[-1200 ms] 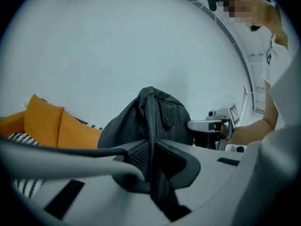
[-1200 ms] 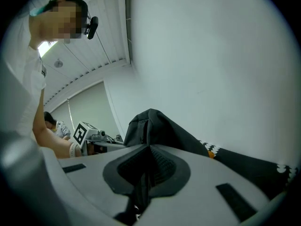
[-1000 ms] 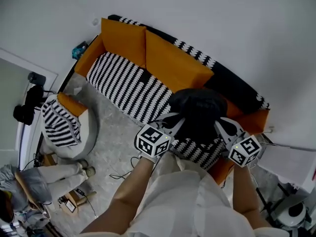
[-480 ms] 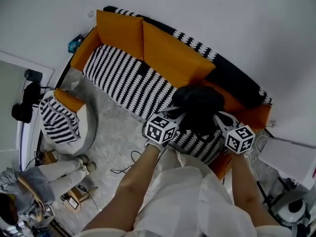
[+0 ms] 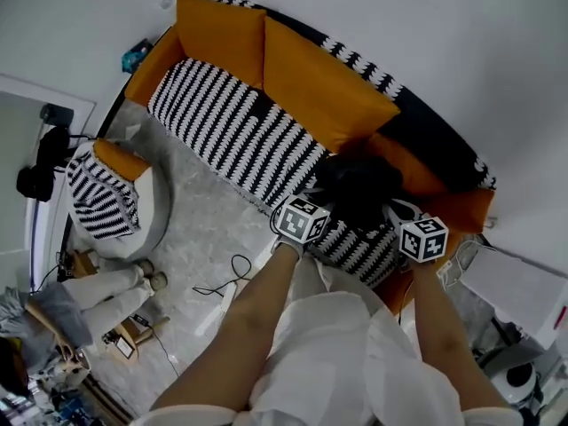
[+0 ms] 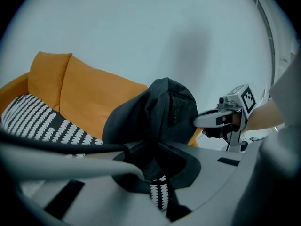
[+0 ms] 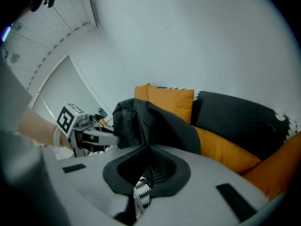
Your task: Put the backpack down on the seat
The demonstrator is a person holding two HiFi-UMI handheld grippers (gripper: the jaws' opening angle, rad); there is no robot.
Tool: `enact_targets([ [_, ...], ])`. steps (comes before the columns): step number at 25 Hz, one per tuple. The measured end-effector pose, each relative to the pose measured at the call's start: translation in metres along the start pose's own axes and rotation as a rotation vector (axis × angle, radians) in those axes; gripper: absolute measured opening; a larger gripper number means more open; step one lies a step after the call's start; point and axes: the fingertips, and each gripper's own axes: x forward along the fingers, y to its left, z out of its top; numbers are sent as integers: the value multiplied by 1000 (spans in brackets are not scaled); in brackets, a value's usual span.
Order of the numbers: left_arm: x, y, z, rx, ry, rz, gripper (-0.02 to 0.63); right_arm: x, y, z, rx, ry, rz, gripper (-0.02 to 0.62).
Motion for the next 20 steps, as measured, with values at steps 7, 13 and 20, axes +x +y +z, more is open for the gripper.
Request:
enact_targets([
  [7, 7, 3, -2, -13, 6, -3, 52, 6, -8, -4, -7, 34, -35, 25],
  [13, 9, 2, -7, 4, 43, -13, 62, 3, -9, -9, 11, 60, -31, 35],
  [20, 7, -1, -10, 18, 68, -34, 160, -4, -14, -7, 23, 60, -24, 93],
])
